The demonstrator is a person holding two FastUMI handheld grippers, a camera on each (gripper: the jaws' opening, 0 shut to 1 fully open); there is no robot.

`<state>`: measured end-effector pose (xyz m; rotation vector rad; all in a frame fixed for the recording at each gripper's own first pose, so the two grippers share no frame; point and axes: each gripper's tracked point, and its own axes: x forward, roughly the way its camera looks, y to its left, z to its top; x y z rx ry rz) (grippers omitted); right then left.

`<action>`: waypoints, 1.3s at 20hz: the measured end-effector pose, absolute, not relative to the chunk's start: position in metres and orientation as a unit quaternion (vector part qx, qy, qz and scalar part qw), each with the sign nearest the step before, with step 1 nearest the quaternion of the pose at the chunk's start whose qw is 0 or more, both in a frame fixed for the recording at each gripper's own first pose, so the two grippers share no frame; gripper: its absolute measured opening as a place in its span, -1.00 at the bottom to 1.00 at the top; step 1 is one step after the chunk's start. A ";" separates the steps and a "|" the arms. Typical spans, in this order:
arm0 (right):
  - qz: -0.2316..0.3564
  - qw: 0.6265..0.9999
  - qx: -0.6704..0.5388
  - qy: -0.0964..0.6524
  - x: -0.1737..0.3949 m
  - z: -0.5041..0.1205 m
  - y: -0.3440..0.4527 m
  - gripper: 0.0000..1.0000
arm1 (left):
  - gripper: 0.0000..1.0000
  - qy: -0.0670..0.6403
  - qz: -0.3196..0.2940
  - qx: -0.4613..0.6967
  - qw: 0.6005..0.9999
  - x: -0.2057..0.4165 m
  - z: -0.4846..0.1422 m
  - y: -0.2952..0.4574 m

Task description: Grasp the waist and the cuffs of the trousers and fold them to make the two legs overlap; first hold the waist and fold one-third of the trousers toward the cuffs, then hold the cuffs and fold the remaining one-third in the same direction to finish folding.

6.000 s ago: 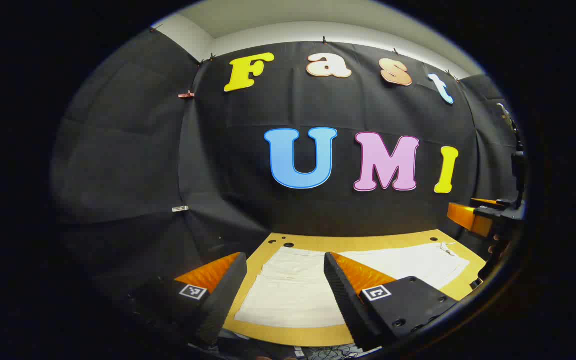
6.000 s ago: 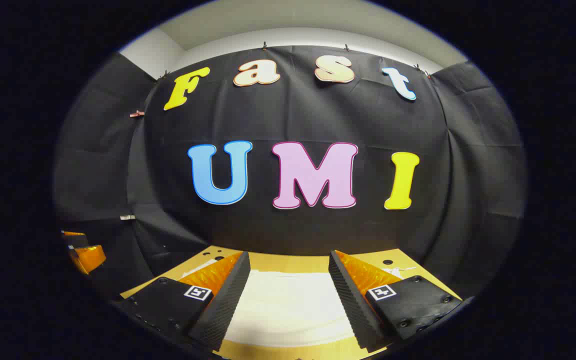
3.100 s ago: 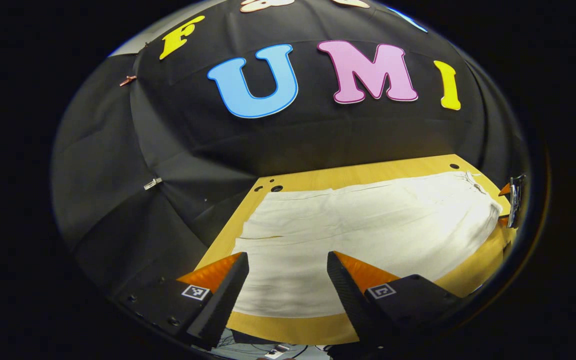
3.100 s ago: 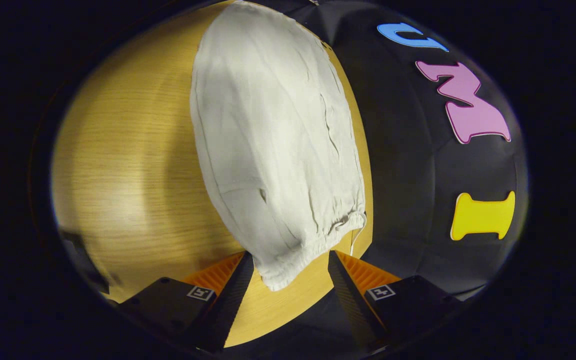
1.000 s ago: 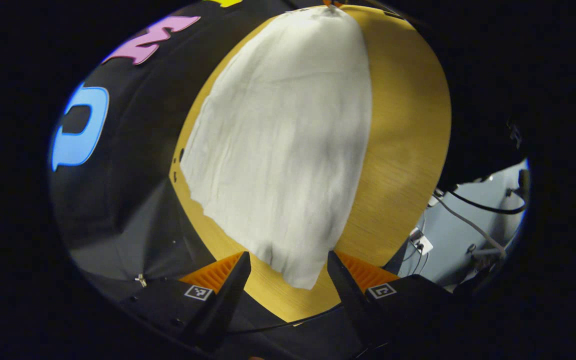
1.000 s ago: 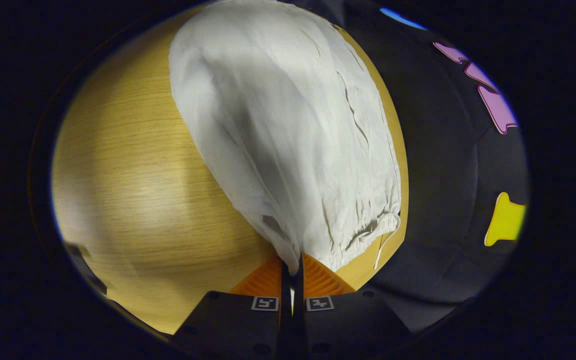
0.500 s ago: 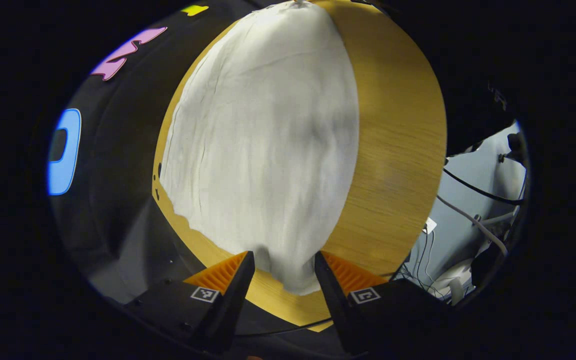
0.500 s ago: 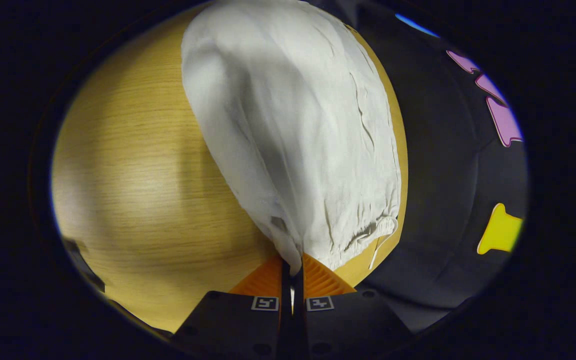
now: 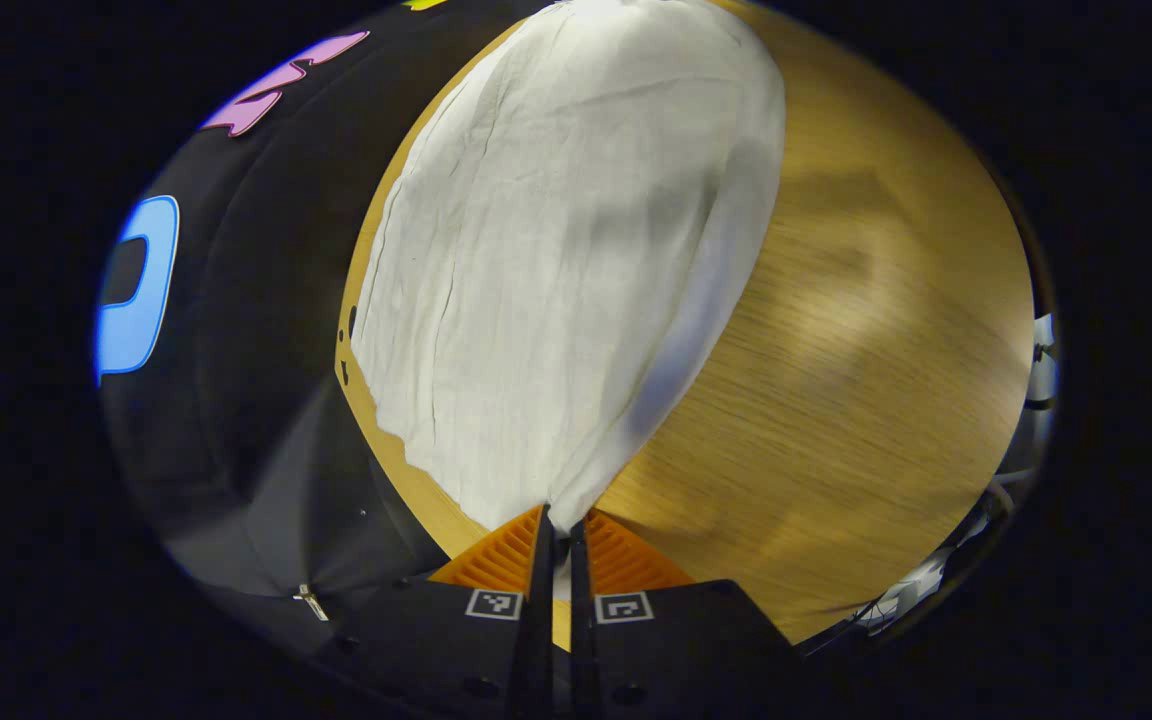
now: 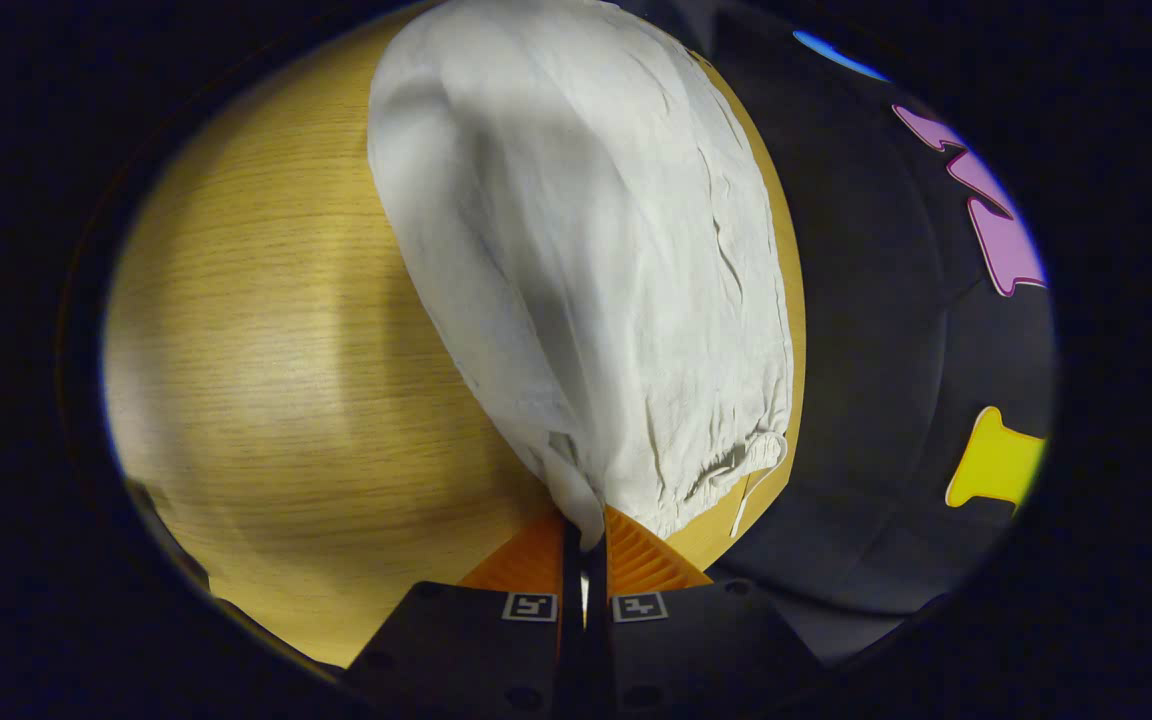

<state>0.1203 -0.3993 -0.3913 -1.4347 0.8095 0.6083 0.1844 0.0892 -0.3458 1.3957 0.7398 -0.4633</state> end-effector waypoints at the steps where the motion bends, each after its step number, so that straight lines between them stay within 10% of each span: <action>1: 0.263 0.642 -0.626 0.356 0.120 -0.391 -0.400 -0.90 | -0.83 0.329 -0.204 0.621 0.681 0.186 -0.346 0.090; 10: 0.198 0.705 -0.572 0.371 0.130 -0.376 -0.398 -0.90 | -0.89 0.286 -0.087 0.548 0.781 0.200 -0.319 0.080; 26: 0.040 0.857 -0.414 0.304 0.256 -0.274 -0.385 -0.90 | -0.89 0.157 0.002 0.527 0.835 0.366 -0.180 0.073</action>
